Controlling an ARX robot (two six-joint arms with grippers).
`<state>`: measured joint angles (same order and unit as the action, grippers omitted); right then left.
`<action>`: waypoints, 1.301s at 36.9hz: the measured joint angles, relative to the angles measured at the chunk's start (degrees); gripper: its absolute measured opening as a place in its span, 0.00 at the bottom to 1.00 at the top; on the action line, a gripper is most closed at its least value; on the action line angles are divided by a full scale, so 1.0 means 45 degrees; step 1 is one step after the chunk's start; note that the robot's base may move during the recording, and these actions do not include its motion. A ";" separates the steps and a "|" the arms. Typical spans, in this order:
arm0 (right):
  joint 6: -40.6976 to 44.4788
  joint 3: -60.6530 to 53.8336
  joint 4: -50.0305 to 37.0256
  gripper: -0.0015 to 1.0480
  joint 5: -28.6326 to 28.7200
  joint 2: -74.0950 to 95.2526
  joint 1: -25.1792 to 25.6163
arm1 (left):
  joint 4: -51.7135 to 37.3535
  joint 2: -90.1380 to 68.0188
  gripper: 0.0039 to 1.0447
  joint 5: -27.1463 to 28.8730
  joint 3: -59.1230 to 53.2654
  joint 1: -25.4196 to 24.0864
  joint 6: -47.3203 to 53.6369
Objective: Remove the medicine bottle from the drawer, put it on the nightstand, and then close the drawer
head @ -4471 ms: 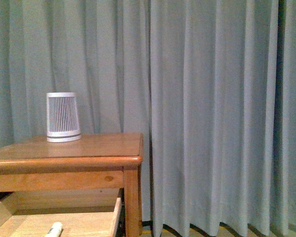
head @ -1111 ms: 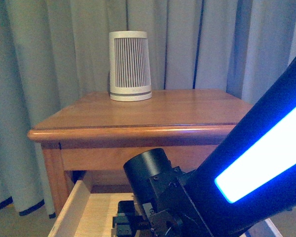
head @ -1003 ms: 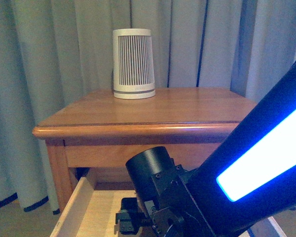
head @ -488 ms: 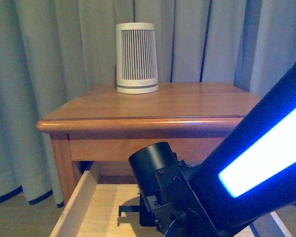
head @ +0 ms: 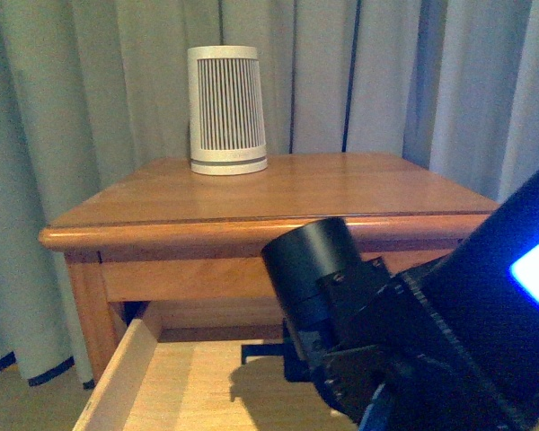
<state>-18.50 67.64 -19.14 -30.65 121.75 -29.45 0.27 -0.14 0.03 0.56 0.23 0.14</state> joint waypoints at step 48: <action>0.0962 0.3876 0.3881 0.27 0.2001 -0.4090 0.3876 | 0.0000 0.0000 0.94 0.0000 0.0000 0.0000 0.0000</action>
<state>-14.17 85.08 -1.67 -21.65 103.35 -12.01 0.27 -0.14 0.03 0.56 0.23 0.14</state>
